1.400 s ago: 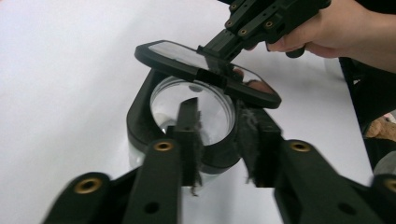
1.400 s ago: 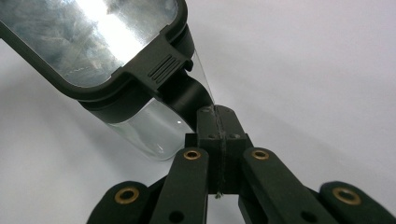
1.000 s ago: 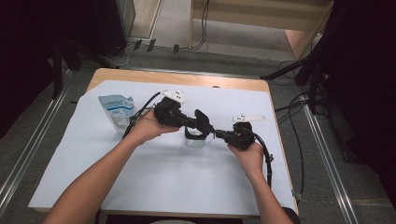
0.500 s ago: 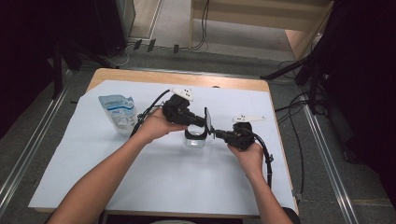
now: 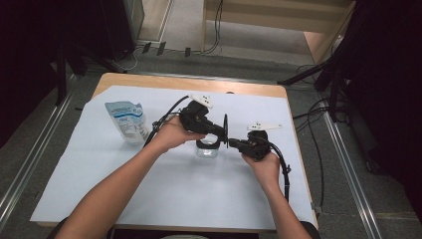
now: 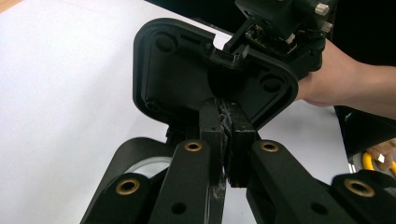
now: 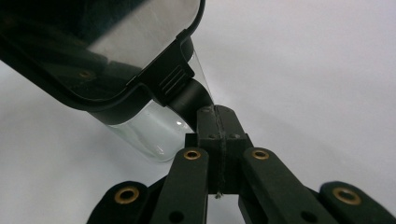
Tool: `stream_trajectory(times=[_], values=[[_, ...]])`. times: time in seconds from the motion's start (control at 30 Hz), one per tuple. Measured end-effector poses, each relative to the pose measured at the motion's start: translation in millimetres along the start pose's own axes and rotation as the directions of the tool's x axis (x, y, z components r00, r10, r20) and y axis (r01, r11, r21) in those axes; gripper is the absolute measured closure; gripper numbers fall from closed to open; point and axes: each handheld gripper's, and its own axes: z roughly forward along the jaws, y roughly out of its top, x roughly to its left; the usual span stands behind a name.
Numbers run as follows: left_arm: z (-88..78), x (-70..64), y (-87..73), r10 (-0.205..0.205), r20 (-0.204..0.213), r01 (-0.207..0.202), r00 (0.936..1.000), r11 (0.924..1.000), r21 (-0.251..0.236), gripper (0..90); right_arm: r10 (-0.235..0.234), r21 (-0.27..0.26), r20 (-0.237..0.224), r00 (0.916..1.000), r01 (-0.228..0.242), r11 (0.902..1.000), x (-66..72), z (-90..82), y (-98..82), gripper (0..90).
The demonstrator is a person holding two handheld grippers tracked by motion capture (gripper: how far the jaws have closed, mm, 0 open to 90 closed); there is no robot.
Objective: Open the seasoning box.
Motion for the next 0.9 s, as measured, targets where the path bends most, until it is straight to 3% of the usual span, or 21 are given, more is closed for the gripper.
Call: stream_trajectory(times=[0.9], values=[[15.2, 1.6, 5.1, -0.009, 0.02, 0.008, 0.9998, 0.9997, 0.024, 87.7, -0.011, 0.005, 0.014, 0.9998, 0.011, 0.9999, 0.6, 1.8, -0.2, 90.0]])
